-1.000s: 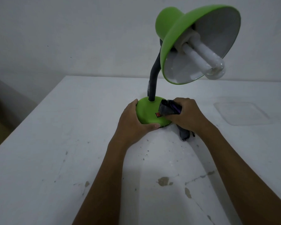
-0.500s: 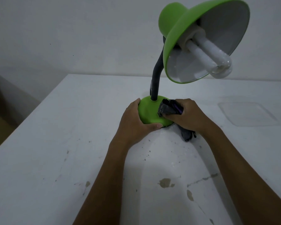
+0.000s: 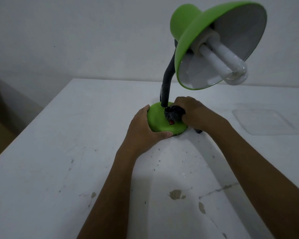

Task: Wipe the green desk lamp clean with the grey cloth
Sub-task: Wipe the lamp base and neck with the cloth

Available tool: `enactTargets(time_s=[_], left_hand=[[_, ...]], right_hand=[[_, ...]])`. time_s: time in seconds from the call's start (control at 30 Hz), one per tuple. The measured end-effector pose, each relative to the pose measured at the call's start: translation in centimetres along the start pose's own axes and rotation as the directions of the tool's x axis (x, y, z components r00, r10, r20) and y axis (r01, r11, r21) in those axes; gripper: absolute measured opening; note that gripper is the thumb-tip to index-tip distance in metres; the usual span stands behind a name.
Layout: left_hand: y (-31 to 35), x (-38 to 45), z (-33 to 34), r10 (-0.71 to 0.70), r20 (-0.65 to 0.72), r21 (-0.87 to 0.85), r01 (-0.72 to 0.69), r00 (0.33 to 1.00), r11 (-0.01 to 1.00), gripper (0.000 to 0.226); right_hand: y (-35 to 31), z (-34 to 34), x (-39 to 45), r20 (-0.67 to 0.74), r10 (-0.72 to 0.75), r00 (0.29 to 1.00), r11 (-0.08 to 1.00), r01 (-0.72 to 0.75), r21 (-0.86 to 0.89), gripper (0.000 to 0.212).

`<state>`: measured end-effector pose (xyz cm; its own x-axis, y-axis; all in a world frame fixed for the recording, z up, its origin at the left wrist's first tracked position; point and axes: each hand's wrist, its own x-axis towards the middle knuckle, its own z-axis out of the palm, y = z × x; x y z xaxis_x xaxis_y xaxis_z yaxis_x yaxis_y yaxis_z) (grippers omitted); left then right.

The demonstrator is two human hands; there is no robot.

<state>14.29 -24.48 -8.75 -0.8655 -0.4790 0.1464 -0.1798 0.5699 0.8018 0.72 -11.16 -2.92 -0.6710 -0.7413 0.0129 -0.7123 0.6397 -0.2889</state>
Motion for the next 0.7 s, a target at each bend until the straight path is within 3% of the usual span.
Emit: enactTargets(time_s=[0.1,0.17,0.27,0.37,0.6,0.7], left_hand=[[0.1,0.0,0.0,0.007,-0.002,0.004,-0.007,1.000,1.000,0.118],[0.1,0.1,0.0,0.007,0.000,0.009,-0.007,1.000,1.000,0.118],[0.1,0.1,0.1,0.000,-0.004,-0.005,0.000,1.000,1.000,0.119],[0.2,0.0,0.1,-0.001,-0.002,-0.030,0.001,1.000,1.000,0.117],[0.3,-0.1,0.0,0.002,-0.004,-0.036,-0.002,1.000,0.999,0.117],[0.2,-0.1,0.0,0.001,0.001,-0.036,-0.001,1.000,0.999,0.117]], right_hand=[[0.3,-1.1,0.3,0.001,0.056,0.998,0.995,-0.055,-0.088,0.026],[0.4,-0.9,0.1,-0.068,0.072,0.995,0.997,-0.074,-0.019,0.027],[-0.6,0.9,-1.1,-0.215,-0.102,0.971,0.976,0.140,0.168,0.038],[-0.9,2.6,-2.3,-0.224,-0.203,0.953,0.973,0.221,0.060,0.045],[0.4,2.6,-4.5,-0.261,-0.226,0.939,0.965,0.253,0.075,0.040],[1.9,2.4,-4.3,-0.311,-0.115,0.943,0.974,0.169,0.153,0.038]])
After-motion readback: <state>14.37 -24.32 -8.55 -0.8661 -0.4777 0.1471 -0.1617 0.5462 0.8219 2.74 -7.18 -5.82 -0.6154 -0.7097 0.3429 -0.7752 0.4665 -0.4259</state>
